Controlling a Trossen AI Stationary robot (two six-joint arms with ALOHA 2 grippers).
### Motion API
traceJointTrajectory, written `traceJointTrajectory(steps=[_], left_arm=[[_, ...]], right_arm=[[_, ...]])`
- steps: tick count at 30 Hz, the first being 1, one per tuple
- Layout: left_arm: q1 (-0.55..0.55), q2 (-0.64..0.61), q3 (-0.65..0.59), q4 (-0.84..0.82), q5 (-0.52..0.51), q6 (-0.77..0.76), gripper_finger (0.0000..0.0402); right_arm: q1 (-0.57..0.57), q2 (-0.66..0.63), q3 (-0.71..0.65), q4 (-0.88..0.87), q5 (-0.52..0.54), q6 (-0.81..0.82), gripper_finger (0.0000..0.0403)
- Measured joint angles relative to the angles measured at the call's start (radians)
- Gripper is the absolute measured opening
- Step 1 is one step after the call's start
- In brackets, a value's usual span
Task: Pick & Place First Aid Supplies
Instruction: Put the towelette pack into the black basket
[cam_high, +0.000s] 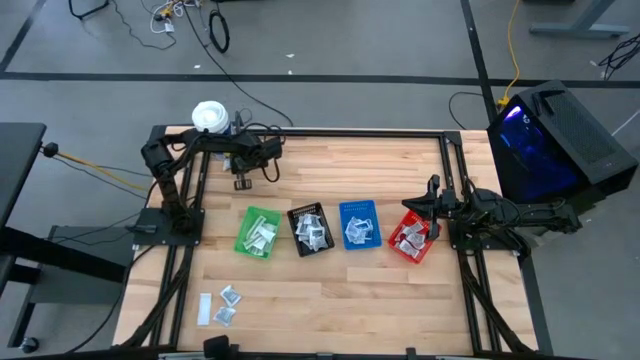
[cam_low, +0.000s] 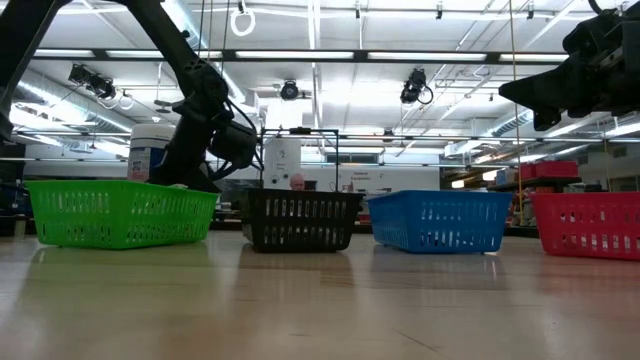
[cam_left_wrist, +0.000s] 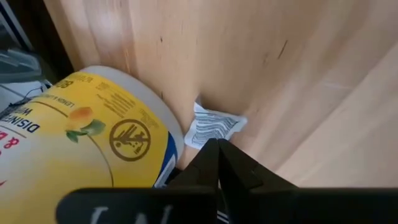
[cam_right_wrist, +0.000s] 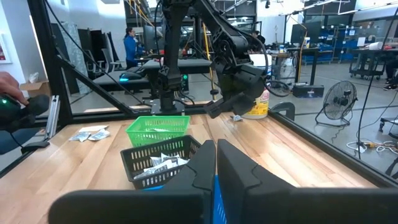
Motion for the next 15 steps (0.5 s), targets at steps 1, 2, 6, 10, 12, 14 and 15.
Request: traceJointTrajectory(steps=[1, 2, 6, 10, 12, 14, 15], left_arm=[[0.0, 0.0, 0.0, 0.001, 0.0, 0.0, 0.0007], [0.003, 0.0, 0.0, 0.001, 0.0, 0.0, 0.0006], [0.011, 0.0, 0.0, 0.001, 0.001, 0.0, 0.0008], [0.018, 0.001, 0.0, 0.003, 0.006, 0.0, 0.0016], [0.019, 0.007, -0.001, 0.012, 0.009, 0.0, 0.0016], [0.021, 0.007, -0.017, 0.045, 0.01, 0.009, 0.0014], [0.021, 0.007, -0.029, 0.063, 0.01, 0.017, 0.0012]], right_arm=[[0.0, 0.0, 0.0, 0.0, 0.0, 0.0, 0.0023], [0.0, 0.0, 0.0, 0.0, 0.0, 0.0, 0.0023], [0.0, 0.0, 0.0, 0.0, 0.0, 0.0, 0.0023], [0.0, 0.0, 0.0, 0.0, 0.0, 0.0, 0.0023], [0.0, 0.0, 0.0, 0.0, 0.0, 0.0, 0.0023], [0.0, 0.0, 0.0, 0.0, 0.0, 0.0, 0.0023], [0.0, 0.0, 0.0, 0.0, 0.0, 0.0, 0.0023]])
